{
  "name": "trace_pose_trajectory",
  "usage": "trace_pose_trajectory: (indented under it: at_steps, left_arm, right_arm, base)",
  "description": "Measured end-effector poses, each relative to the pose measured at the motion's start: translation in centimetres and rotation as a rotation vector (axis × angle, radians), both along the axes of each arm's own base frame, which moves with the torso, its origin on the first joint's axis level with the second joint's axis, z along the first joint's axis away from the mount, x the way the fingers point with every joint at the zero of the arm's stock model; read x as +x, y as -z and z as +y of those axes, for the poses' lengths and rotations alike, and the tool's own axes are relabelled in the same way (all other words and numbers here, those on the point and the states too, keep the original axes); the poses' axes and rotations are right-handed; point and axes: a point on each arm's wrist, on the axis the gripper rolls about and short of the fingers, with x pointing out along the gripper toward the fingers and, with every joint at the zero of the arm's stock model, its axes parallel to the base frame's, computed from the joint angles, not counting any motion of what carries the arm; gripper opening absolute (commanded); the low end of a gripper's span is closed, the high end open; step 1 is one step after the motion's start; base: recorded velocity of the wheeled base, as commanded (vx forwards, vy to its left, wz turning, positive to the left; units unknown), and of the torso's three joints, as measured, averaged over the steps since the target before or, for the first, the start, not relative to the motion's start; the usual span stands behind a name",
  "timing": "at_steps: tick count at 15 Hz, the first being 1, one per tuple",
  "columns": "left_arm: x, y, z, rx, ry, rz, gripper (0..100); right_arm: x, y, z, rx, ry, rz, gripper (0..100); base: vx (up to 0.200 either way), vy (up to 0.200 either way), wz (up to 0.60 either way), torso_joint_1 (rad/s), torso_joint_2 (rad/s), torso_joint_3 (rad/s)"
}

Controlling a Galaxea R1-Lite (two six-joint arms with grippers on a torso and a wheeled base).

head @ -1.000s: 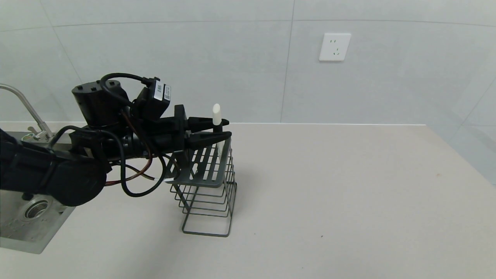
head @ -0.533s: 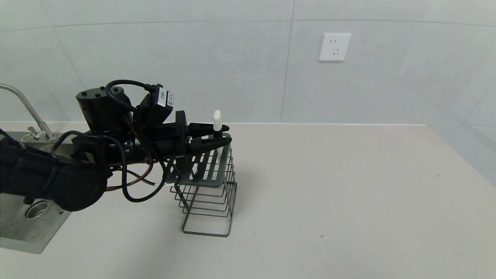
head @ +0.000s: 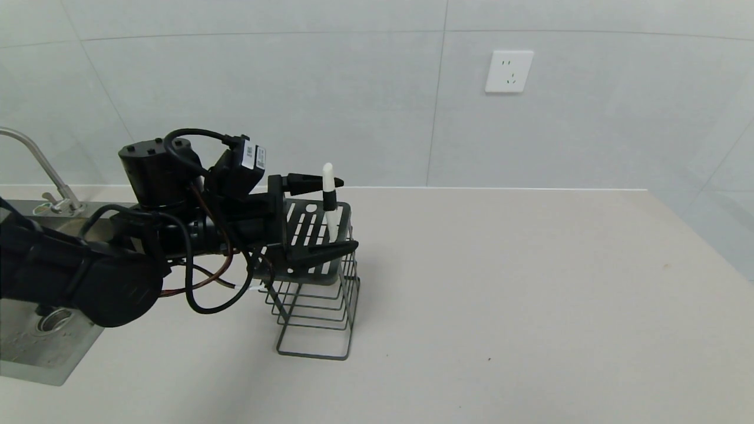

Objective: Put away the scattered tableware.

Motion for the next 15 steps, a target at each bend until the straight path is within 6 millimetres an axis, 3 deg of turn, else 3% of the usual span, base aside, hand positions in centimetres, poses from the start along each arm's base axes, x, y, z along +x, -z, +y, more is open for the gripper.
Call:
trace_pose_trajectory:
  at_steps: [5, 9, 12, 15]
  left_arm:
    - [0.2, -0.6, 0.2, -0.026, -0.008, -0.074, 100]
    - [0.1, -2.7, 1.2, -0.081, -0.035, -0.232, 100]
    - [-1.8, -5.2, 2.3, -0.121, -0.053, -0.337, 100]
    - [-5.9, -6.8, 4.1, -0.142, -0.081, -0.376, 100]
  right_arm:
    - [0.0, 0.0, 0.0, 0.000, 0.000, 0.000, 0]
    - [0.0, 0.0, 0.0, 0.000, 0.000, 0.000, 0]
    - [0.0, 0.0, 0.0, 0.000, 0.000, 0.000, 0]
    - [0.0, 0.0, 0.0, 0.000, 0.000, 0.000, 0]
  base:
    - [0.000, 0.000, 0.00, 0.000, 0.00, 0.000]
    - [0.000, 0.000, 0.00, 0.000, 0.00, 0.000]
    - [0.000, 0.000, 0.00, 0.000, 0.00, 0.000]
    - [0.000, 0.000, 0.00, 0.000, 0.00, 0.000]
